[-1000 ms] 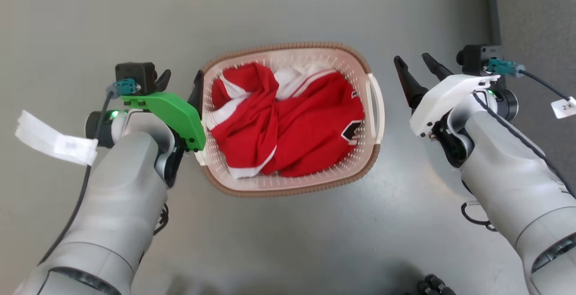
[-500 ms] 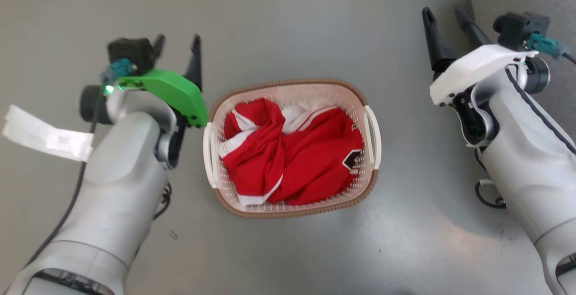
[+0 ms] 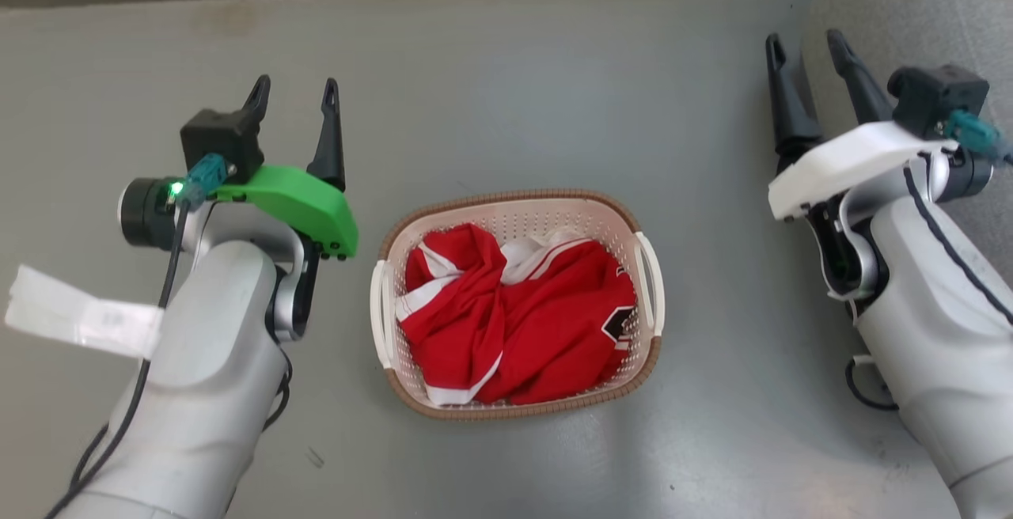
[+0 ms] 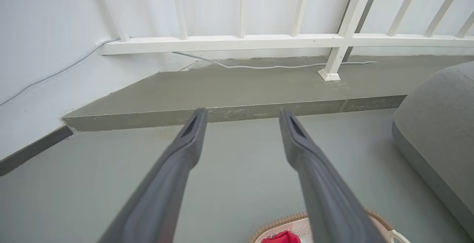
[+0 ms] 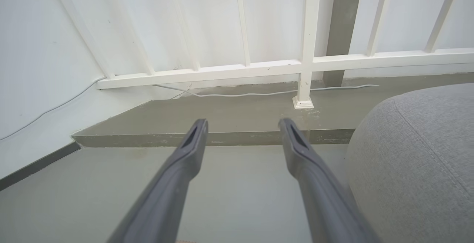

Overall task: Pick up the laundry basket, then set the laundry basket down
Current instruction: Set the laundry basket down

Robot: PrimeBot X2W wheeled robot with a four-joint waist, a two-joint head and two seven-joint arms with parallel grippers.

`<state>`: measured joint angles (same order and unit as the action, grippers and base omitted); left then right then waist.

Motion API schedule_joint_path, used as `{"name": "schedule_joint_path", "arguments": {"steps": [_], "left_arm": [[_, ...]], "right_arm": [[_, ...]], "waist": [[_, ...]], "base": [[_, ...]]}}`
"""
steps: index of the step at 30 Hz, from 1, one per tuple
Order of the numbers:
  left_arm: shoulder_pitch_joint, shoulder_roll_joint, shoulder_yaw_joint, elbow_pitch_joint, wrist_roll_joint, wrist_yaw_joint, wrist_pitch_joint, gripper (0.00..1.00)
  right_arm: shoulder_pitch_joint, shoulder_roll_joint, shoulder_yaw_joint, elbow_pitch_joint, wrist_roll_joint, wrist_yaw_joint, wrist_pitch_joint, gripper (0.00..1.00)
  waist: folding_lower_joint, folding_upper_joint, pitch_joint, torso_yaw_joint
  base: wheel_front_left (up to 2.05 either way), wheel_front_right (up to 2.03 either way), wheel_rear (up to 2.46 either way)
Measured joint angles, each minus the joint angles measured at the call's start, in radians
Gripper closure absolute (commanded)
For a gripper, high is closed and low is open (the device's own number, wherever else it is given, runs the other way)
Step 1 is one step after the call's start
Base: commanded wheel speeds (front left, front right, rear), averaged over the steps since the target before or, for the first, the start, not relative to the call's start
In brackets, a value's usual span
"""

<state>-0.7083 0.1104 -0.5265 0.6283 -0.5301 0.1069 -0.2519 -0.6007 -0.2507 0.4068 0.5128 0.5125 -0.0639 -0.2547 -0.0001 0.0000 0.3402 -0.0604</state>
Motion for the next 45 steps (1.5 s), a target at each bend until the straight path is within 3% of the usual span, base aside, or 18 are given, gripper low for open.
{"name": "schedule_joint_path", "arguments": {"steps": [22, 45], "left_arm": [[0.326, 0.013, 0.129, -0.225, 0.117, 0.014, 0.000, 0.00], [0.556, -0.026, 0.238, -0.388, 0.242, 0.017, 0.000, 0.00]], "right_arm": [[0.256, 0.015, -0.053, -0.158, -0.100, -0.027, 0.000, 0.00], [0.451, 0.034, -0.099, -0.270, -0.155, -0.047, 0.000, 0.00]], "waist": [[0.0000, 0.0000, -0.128, -0.006], [0.0000, 0.0000, -0.213, -0.001]], "base": [[0.00, 0.00, 0.00], [0.00, 0.00, 0.00]]}}
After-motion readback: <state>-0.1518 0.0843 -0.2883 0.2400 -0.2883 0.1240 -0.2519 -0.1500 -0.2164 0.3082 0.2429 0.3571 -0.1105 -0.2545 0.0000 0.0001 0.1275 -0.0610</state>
